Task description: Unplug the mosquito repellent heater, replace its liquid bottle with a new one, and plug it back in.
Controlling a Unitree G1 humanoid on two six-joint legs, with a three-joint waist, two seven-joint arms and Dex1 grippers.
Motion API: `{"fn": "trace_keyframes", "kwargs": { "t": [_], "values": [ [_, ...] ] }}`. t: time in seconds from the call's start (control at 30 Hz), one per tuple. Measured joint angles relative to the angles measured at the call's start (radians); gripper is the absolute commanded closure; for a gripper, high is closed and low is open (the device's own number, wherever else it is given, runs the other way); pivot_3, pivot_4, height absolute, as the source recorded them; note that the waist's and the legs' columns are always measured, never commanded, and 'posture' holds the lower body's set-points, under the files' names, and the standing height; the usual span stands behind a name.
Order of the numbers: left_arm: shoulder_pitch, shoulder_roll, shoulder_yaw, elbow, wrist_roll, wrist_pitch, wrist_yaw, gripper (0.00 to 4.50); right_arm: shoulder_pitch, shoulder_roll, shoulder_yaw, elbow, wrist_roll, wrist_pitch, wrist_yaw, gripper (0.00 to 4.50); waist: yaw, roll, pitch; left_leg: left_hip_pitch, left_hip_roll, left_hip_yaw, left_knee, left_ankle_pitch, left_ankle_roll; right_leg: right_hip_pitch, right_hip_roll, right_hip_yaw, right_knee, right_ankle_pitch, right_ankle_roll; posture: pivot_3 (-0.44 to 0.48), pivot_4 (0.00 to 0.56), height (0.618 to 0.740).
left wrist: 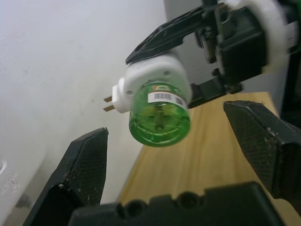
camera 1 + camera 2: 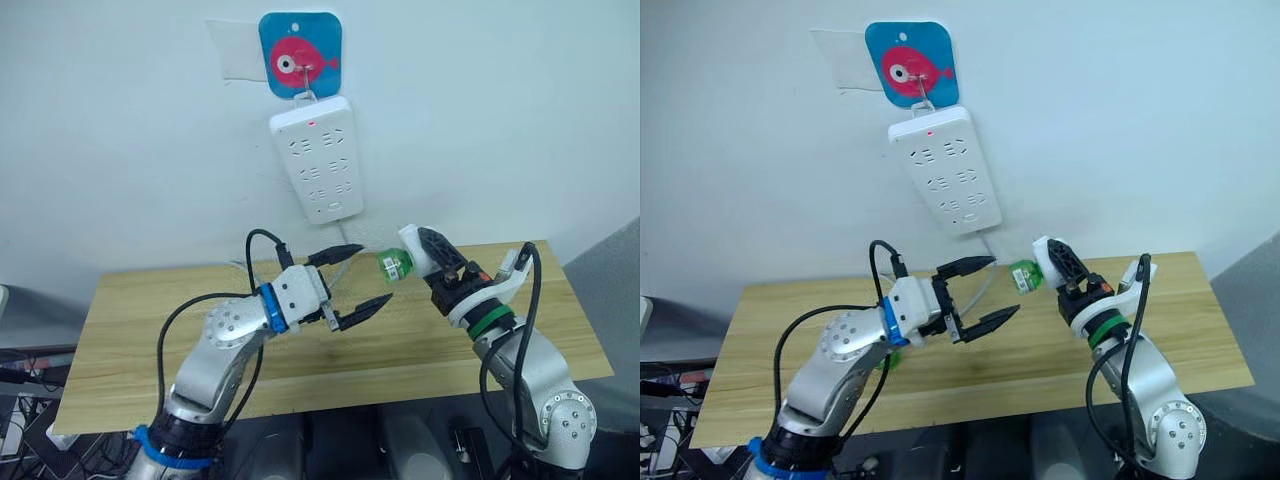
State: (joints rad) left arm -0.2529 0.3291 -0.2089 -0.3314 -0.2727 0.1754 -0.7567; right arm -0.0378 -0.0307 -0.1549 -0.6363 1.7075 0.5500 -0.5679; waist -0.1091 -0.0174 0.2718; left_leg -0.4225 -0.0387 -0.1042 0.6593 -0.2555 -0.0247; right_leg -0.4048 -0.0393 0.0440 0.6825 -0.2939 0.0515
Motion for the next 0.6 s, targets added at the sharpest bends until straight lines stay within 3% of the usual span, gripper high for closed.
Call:
{"fn": "trace_keyframes", "kwargs": {
  "t": [0.6],
  "values": [
    [-0.055, -0.079, -0.061, 0.108, 0.059, -0.074, 0.023, 0.02, 0.011, -0.073, 0.109, -0.031, -0.026, -0.107, 0.000, 1.53, -0.004, 0.000, 0.000, 0.000, 0.000, 0.001, 0.001, 0.000, 0.000, 0.000, 0.000, 0.000, 0.001, 0.000, 0.000, -0.185, 0.278, 0.740]
  ]
}}
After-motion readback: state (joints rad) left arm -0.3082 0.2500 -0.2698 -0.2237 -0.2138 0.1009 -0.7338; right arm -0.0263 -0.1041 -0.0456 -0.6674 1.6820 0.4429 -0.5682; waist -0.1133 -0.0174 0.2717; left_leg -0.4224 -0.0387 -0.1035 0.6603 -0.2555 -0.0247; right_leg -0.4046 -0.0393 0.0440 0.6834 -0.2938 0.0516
